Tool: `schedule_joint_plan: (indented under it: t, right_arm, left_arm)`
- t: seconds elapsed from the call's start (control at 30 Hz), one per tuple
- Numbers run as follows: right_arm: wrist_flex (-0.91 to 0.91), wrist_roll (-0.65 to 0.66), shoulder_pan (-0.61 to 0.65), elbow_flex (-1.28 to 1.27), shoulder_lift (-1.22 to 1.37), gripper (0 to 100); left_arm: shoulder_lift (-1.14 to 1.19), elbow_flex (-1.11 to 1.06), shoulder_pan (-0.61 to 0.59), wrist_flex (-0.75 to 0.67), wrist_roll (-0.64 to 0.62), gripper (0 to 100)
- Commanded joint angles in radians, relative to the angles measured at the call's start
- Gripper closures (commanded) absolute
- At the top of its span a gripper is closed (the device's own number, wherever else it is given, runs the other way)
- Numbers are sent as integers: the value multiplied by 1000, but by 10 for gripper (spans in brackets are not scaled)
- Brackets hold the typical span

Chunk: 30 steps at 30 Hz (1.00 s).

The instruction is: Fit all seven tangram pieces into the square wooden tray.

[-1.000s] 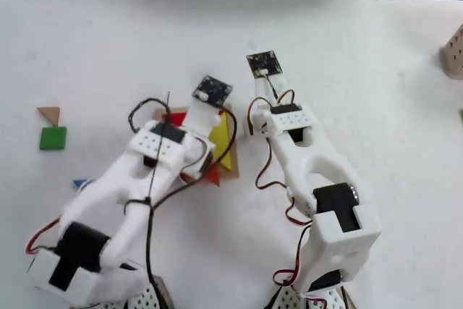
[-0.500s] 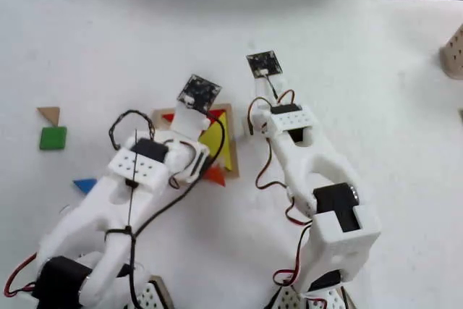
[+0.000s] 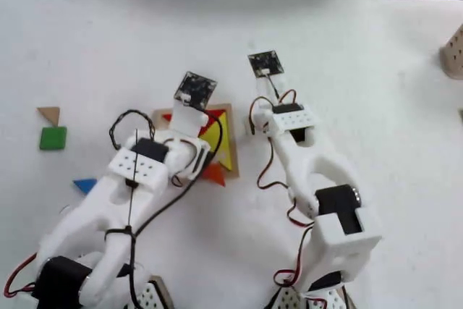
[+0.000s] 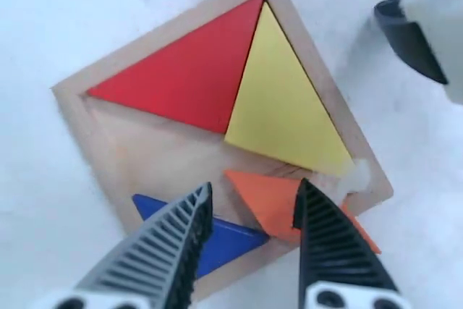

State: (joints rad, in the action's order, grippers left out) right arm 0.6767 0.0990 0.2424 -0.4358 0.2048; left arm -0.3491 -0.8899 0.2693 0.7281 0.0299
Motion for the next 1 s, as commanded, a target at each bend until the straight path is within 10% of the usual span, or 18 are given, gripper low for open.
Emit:
schedule_joint_plan:
  t: [0.0,0.47,0.63,0.97]
  right_arm:
    - [81,15,-15,37,-102,981]
    - [412,81,13,-2,-255,981]
    - [209,84,15,-242,-410,981]
    - [-10,77,282,-560,-661,978]
  left_arm:
    - [-12,18,-53,-74,-12,806]
    - [275,230,-50,21,-12,810]
    - [274,262,-91,-12,-14,976]
    - [283,387,-381,-12,-143,976]
